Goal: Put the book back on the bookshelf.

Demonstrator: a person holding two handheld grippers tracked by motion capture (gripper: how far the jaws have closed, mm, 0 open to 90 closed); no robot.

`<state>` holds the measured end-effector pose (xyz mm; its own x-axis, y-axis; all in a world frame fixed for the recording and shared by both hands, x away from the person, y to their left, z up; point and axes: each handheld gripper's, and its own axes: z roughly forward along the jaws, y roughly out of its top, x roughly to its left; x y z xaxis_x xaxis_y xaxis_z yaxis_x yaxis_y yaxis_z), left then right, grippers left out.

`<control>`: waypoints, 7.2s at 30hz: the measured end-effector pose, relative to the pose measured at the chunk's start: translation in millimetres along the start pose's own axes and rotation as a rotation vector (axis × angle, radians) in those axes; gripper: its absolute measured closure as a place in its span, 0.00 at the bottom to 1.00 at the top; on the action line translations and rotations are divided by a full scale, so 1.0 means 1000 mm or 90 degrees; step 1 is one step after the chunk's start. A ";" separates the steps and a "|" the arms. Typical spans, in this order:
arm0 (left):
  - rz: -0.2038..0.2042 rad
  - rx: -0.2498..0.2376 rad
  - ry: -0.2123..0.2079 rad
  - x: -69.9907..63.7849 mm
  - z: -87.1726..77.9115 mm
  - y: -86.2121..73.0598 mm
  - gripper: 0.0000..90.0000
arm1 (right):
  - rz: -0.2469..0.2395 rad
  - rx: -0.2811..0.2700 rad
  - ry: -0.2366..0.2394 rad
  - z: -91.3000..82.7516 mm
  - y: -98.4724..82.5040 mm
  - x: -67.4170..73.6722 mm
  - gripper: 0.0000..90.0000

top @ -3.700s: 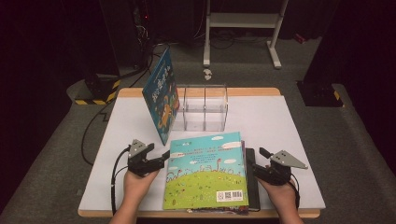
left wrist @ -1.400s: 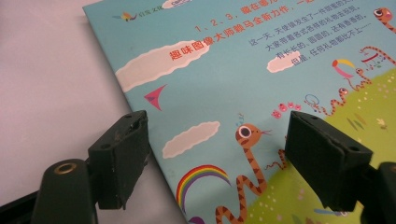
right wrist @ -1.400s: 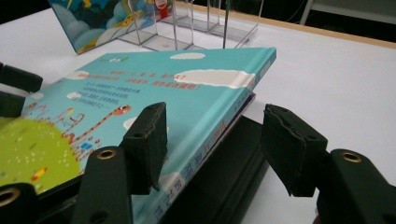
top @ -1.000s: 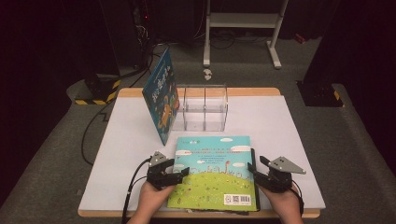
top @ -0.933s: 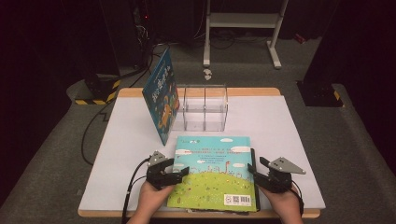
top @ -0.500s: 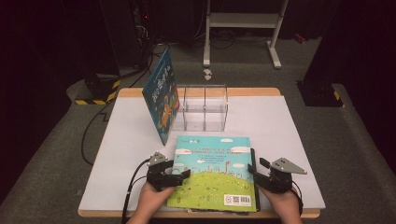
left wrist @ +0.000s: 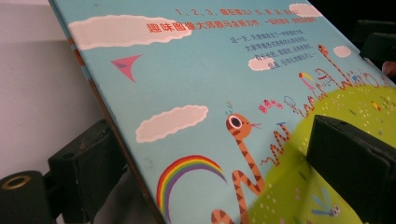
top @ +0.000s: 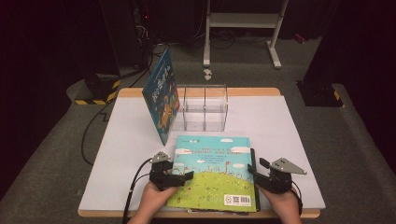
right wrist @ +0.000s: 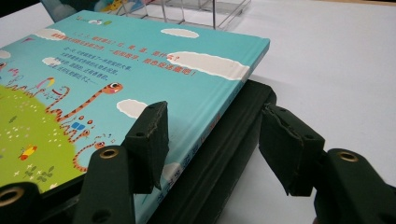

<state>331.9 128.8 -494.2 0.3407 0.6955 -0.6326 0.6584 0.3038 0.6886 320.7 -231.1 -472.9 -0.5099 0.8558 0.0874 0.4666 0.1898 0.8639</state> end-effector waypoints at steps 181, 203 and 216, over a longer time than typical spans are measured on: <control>0.183 -0.329 -0.039 -0.054 -0.001 0.110 0.62 | -0.008 -0.181 -0.029 -0.008 0.124 -0.003 0.52; 0.182 -0.337 -0.037 -0.041 0.012 0.094 0.59 | -0.030 -0.198 -0.053 0.002 0.113 -0.003 0.50; 0.222 -0.357 -0.038 -0.047 -0.006 0.081 0.53 | -0.049 -0.204 -0.028 -0.015 0.099 0.007 0.43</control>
<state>365.3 125.1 -406.4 0.5180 0.7821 -0.3464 0.0585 0.3716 0.9266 352.5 -213.3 -379.0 -0.4998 0.8661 0.0006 0.1729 0.0990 0.9799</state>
